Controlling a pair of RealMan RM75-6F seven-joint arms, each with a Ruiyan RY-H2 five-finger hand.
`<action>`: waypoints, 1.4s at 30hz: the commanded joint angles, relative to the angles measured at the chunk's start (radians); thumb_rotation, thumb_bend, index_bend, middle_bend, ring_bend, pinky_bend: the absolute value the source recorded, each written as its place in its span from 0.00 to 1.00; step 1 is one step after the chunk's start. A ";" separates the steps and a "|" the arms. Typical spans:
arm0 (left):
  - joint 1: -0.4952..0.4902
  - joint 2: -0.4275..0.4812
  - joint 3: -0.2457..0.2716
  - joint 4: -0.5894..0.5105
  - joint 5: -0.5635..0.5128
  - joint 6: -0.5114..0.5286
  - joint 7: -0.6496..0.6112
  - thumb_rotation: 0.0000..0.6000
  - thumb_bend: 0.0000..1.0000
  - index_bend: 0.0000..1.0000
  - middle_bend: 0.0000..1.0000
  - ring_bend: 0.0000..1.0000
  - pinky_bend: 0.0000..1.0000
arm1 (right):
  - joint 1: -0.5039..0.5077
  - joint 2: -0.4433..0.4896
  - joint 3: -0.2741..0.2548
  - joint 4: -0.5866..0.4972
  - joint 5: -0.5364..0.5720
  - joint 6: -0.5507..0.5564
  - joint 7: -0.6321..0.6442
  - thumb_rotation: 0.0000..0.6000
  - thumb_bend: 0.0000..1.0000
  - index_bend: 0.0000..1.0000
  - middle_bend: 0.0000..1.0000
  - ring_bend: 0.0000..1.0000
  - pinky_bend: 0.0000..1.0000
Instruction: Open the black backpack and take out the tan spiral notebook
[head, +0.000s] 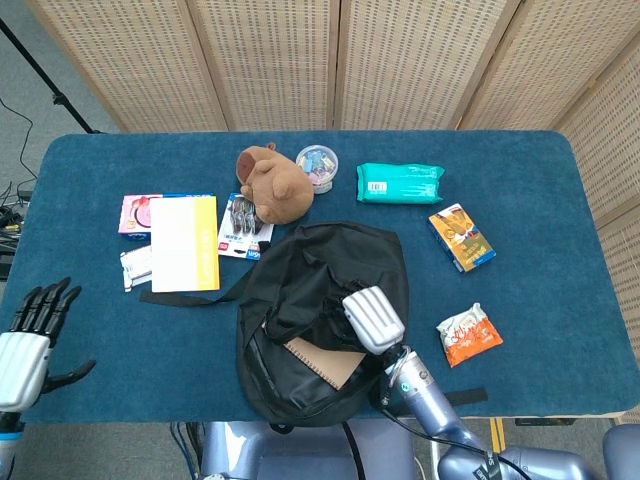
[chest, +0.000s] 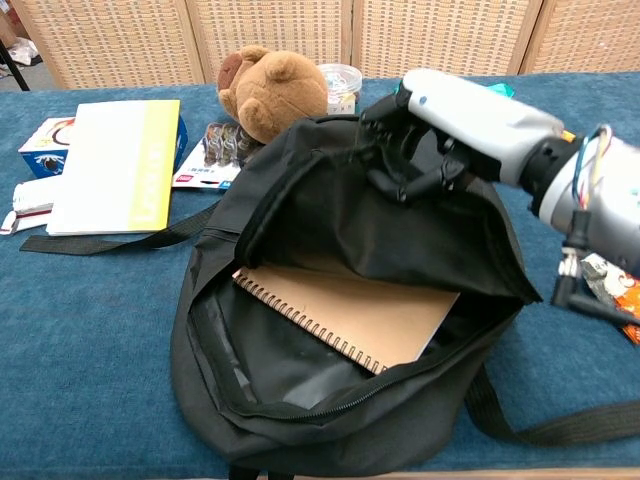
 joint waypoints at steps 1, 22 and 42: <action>-0.081 -0.054 0.011 0.055 0.111 -0.051 0.004 1.00 0.11 0.02 0.00 0.00 0.03 | 0.016 0.005 0.029 0.015 0.025 0.007 -0.008 1.00 0.62 0.71 0.59 0.50 0.47; -0.408 -0.221 0.063 0.134 0.334 -0.285 -0.173 1.00 0.12 0.34 0.08 0.13 0.19 | 0.066 0.075 0.099 -0.118 0.318 -0.041 -0.060 1.00 0.61 0.71 0.65 0.57 0.63; -0.585 -0.448 0.026 0.184 0.198 -0.544 -0.112 1.00 0.12 0.34 0.08 0.13 0.19 | 0.117 0.135 0.147 -0.180 0.522 -0.084 -0.001 1.00 0.62 0.72 0.65 0.57 0.63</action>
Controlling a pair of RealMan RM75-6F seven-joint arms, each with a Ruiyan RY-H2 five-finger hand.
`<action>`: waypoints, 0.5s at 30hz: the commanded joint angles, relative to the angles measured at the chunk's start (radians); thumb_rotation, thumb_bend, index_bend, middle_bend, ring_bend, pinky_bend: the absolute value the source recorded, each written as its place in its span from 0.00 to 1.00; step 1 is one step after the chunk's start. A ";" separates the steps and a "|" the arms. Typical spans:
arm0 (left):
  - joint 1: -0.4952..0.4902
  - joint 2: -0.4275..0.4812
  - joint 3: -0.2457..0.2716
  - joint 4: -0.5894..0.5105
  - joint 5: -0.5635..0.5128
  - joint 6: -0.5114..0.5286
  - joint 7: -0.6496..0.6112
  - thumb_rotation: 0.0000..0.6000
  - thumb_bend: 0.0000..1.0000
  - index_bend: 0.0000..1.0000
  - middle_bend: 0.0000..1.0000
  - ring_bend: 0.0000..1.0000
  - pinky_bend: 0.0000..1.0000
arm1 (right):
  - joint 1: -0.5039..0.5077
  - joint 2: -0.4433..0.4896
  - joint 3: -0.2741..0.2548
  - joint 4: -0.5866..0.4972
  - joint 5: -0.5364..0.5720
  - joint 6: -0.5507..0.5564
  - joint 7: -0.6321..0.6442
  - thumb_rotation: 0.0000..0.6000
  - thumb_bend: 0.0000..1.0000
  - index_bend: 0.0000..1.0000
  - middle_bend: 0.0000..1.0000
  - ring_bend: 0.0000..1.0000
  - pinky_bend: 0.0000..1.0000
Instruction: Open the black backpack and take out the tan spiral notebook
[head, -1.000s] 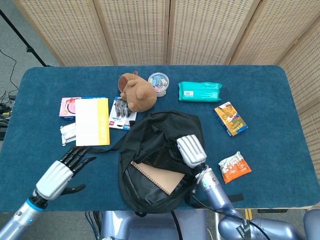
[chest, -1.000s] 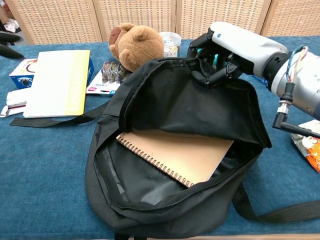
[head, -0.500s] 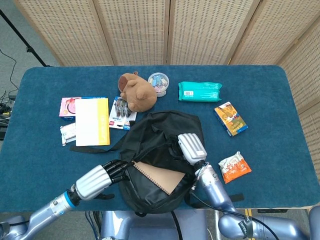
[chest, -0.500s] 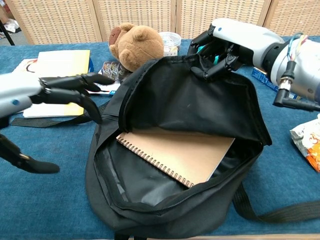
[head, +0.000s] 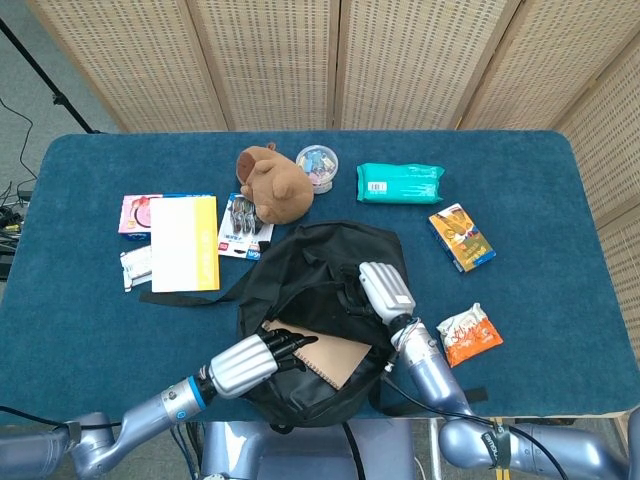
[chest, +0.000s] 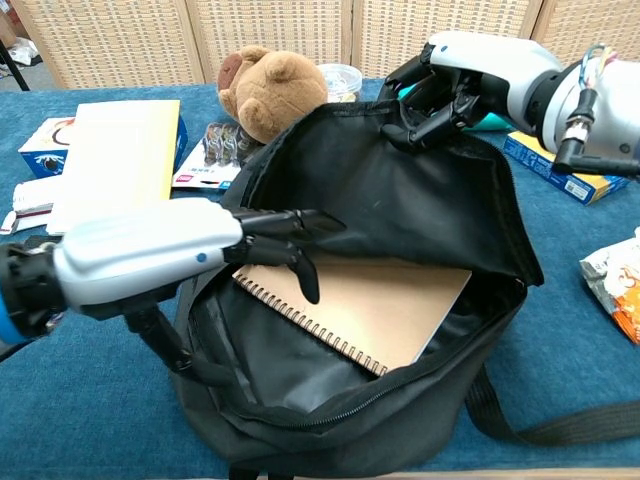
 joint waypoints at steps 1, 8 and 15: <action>-0.021 -0.034 -0.010 0.022 -0.019 -0.024 -0.001 1.00 0.12 0.34 0.08 0.13 0.19 | 0.007 0.012 0.009 -0.011 0.024 -0.009 0.011 1.00 0.62 0.72 0.65 0.57 0.63; -0.056 -0.148 -0.025 0.130 -0.039 -0.021 0.010 1.00 0.11 0.34 0.08 0.13 0.19 | 0.028 0.041 0.017 -0.028 0.074 -0.009 0.011 1.00 0.62 0.72 0.65 0.57 0.63; -0.090 -0.251 -0.044 0.240 -0.082 -0.039 0.000 1.00 0.11 0.34 0.08 0.13 0.19 | 0.043 0.054 0.022 -0.030 0.102 0.003 0.017 1.00 0.62 0.72 0.65 0.57 0.63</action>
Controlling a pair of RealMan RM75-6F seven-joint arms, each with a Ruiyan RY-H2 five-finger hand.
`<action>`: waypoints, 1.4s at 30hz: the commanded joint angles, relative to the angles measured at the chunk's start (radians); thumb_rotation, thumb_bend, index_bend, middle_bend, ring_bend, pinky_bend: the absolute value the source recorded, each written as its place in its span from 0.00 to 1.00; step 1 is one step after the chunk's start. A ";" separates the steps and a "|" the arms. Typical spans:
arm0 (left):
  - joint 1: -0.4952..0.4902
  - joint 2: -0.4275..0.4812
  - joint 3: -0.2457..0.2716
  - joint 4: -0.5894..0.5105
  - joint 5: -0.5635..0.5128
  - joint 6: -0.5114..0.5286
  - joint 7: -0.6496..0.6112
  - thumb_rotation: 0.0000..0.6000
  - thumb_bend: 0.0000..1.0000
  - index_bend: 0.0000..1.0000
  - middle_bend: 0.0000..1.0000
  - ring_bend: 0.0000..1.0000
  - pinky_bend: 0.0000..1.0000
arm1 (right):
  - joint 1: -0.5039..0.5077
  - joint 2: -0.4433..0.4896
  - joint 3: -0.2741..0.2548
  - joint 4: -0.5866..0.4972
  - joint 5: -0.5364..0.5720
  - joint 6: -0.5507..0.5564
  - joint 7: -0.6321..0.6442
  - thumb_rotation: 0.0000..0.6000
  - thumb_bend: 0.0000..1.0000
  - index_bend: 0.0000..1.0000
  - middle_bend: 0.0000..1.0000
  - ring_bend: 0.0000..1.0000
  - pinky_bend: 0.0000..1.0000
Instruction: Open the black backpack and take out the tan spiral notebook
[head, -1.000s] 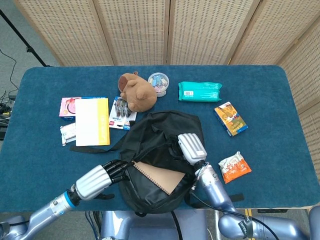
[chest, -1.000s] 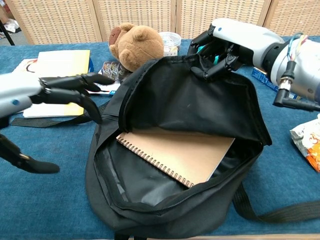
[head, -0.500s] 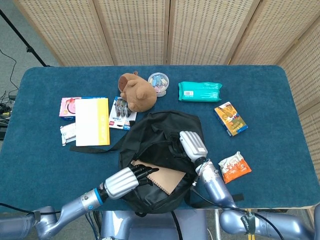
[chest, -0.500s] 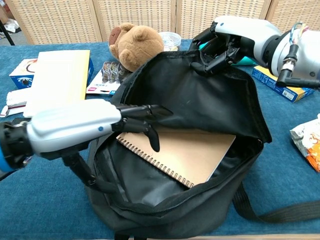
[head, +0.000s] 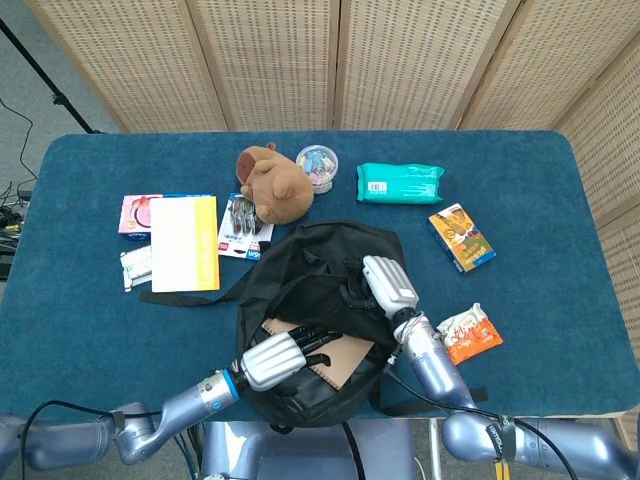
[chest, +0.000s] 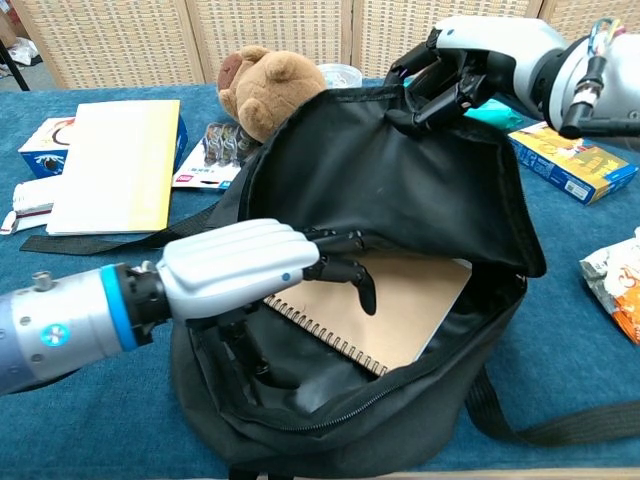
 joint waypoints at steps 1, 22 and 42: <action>-0.018 -0.043 -0.014 0.044 -0.025 -0.008 -0.005 1.00 0.11 0.34 0.08 0.13 0.19 | 0.006 0.005 0.002 0.001 0.008 0.005 0.003 1.00 0.62 0.72 0.65 0.57 0.63; -0.086 -0.155 -0.017 0.166 -0.083 -0.004 -0.001 1.00 0.11 0.34 0.08 0.13 0.19 | 0.031 0.033 -0.008 -0.009 0.025 0.035 0.028 1.00 0.64 0.72 0.65 0.57 0.63; -0.130 -0.265 -0.028 0.290 -0.149 -0.009 0.002 1.00 0.32 0.34 0.08 0.13 0.19 | 0.031 0.081 -0.024 -0.044 0.030 0.045 0.066 1.00 0.65 0.72 0.65 0.57 0.63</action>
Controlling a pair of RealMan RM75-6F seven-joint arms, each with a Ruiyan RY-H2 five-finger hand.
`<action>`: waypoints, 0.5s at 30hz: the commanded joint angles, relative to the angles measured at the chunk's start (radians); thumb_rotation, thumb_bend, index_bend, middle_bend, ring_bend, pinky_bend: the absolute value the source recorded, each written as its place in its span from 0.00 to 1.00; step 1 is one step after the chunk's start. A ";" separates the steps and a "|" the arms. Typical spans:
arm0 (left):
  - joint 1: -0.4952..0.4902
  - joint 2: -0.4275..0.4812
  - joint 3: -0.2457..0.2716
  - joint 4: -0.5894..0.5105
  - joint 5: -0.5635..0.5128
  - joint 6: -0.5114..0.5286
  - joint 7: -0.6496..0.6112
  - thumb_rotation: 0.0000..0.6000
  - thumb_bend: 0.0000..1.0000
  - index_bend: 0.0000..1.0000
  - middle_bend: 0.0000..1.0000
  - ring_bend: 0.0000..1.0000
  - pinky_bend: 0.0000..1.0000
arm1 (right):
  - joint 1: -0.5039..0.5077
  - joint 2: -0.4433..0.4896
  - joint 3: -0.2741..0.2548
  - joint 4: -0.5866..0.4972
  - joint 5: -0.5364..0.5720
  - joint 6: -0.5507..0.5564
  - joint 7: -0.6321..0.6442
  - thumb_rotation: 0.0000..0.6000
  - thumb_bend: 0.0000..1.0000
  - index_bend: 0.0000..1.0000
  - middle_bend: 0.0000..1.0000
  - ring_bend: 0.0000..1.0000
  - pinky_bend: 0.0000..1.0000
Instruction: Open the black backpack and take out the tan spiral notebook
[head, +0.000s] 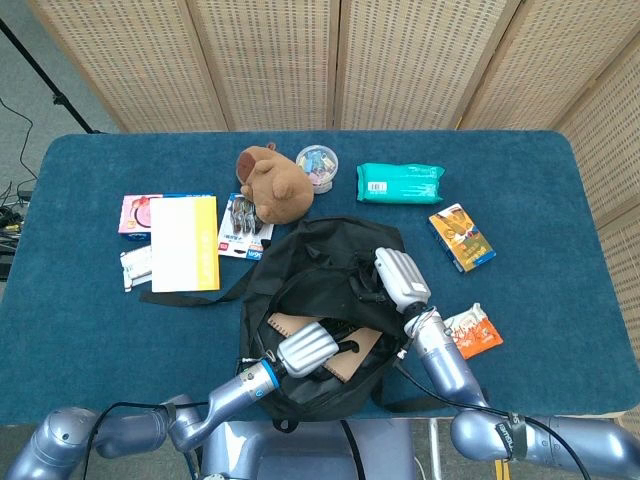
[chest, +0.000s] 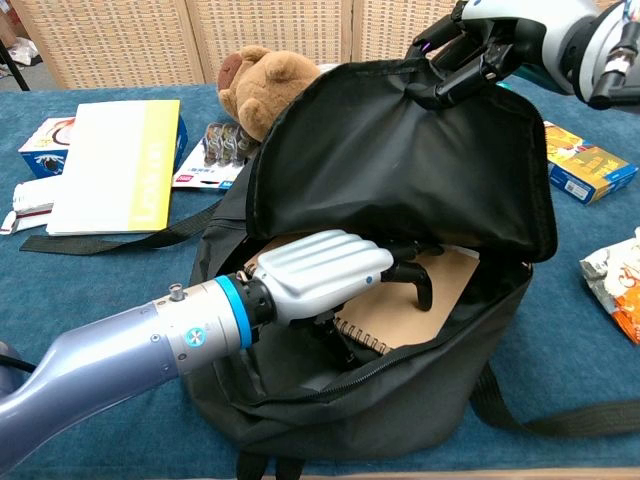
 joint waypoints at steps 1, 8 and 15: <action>-0.005 -0.007 0.001 0.008 -0.006 -0.001 0.006 1.00 0.37 0.34 0.08 0.13 0.19 | 0.000 0.005 -0.001 -0.003 -0.002 0.002 0.005 1.00 0.65 0.72 0.65 0.57 0.63; -0.009 -0.008 0.010 0.017 -0.014 0.009 0.001 1.00 0.77 0.34 0.08 0.13 0.19 | 0.001 0.018 -0.003 -0.008 -0.002 0.005 0.015 1.00 0.65 0.72 0.65 0.57 0.63; -0.016 -0.010 0.012 0.014 -0.022 0.012 -0.015 1.00 1.00 0.34 0.08 0.13 0.19 | 0.001 0.026 -0.010 -0.005 -0.003 0.001 0.026 1.00 0.65 0.72 0.65 0.57 0.63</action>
